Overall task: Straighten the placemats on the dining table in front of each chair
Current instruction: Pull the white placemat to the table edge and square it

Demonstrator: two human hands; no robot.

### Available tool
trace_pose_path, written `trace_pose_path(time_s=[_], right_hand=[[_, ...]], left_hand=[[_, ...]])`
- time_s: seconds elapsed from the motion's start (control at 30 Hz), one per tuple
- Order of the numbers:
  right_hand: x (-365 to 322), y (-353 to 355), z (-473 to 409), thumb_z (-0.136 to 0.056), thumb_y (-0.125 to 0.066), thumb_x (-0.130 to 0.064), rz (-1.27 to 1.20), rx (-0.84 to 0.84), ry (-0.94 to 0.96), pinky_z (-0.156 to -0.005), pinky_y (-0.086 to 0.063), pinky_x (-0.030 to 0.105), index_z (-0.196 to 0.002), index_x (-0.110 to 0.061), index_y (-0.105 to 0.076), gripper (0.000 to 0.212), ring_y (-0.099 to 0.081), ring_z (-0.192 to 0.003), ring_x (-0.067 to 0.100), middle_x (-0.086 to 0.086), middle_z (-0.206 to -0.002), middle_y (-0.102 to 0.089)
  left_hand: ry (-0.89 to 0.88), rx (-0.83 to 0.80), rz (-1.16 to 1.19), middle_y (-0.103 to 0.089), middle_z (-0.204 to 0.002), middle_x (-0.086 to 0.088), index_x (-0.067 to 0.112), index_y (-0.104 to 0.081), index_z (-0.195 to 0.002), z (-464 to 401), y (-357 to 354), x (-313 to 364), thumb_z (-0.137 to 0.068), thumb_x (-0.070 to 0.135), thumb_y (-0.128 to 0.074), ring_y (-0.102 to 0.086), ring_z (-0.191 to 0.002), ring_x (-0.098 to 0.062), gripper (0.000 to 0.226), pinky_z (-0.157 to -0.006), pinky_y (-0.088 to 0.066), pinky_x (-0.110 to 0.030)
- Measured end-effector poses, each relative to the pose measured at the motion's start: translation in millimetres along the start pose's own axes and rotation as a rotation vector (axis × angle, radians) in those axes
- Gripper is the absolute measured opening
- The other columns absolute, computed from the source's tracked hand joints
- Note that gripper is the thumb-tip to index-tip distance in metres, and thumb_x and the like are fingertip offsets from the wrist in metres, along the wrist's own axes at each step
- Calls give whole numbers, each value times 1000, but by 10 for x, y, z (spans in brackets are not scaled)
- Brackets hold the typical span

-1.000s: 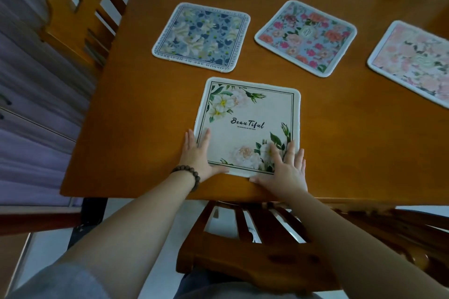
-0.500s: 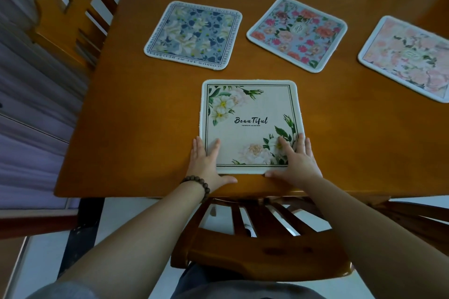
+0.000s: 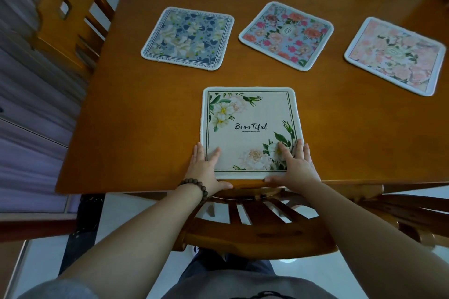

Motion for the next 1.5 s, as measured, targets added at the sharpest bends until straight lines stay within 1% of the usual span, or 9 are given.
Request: trace_pose_path(time_s=[0.37,0.5,0.63,0.73,0.87,1.03,1.13,1.37,1.5], right_hand=[[50,-69,107,-58,-65,-77,13,-10,-12,-115,-5,49,-147,-38,7,121,20,-140,38,15,-154,25],[59,-65,101,-57,-67,-76,-5,-14,-12,-115,-5,49,-147,-40,6,121,20,-140,38,13,-154,25],[66,-55,88,-58,-63,-77,-29,2,-26,-114,-2,51,-146,-39,11,122,19,-141,37,13,-155,21],[67,1,55,-67,-51,-80,-15,41,-25,-115,0,50,-146,-37,14,111,17,-142,36,13,-156,17],[-57,181,-34,-81,-33,-75,-30,111,17,-114,3,48,-147,-36,8,87,16,-142,34,10,-158,12],[-435,410,-166,-93,-26,-59,-70,176,151,-116,-5,44,-149,-36,-4,64,9,-145,24,2,-160,2],[-715,485,-220,-94,-26,-56,-42,173,230,-116,-12,45,-149,-34,-10,61,3,-145,21,1,-160,-4],[-1660,437,-191,-96,-26,-51,-96,97,429,-116,-11,47,-148,-32,-17,56,-1,-145,24,5,-159,-10],[-2284,346,-91,-95,-26,-55,-69,93,526,-114,-15,49,-147,-33,-19,57,-5,-145,24,3,-158,-13]], left_hand=[[22,-43,10,19,-157,-11,37,-11,-150,101,-6,3,-71,56,-73,15,-144,-26,103,-116,-10,-42],[40,-37,-10,16,-158,-11,36,-10,-150,125,13,6,-77,48,-72,11,-145,-25,96,-116,-10,-40],[42,-44,-67,12,-158,-15,33,-4,-151,126,66,24,-81,51,-65,8,-145,-29,94,-116,-8,-42],[61,-10,-102,5,-158,-17,29,-4,-151,114,162,15,-86,54,-55,4,-146,-31,86,-117,-9,-44],[82,113,-98,-9,-159,-10,27,-17,-150,130,346,-48,-90,52,-45,-4,-146,-28,71,-117,-11,-46],[168,230,-44,-14,-159,-1,28,-18,-150,237,516,-177,-91,57,-37,-7,-146,-23,69,-117,-9,-47],[241,283,6,-13,-159,0,28,-18,-150,374,609,-337,-92,59,-35,-7,-146,-22,68,-117,-9,-46],[383,424,21,-12,-159,-1,29,-11,-151,846,832,-904,-91,63,-30,-7,-146,-21,71,-115,-8,-45],[447,461,9,-10,-160,-1,27,-8,-151,1113,961,-1332,-91,64,-28,-6,-146,-21,74,-116,-8,-44]])
Point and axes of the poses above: each hand's wrist, its own z-axis away from the middle knuckle, its own y-axis out of the back of the hand, x = y × z, the point moved 2 cm from there along -z, towards the middle knuckle
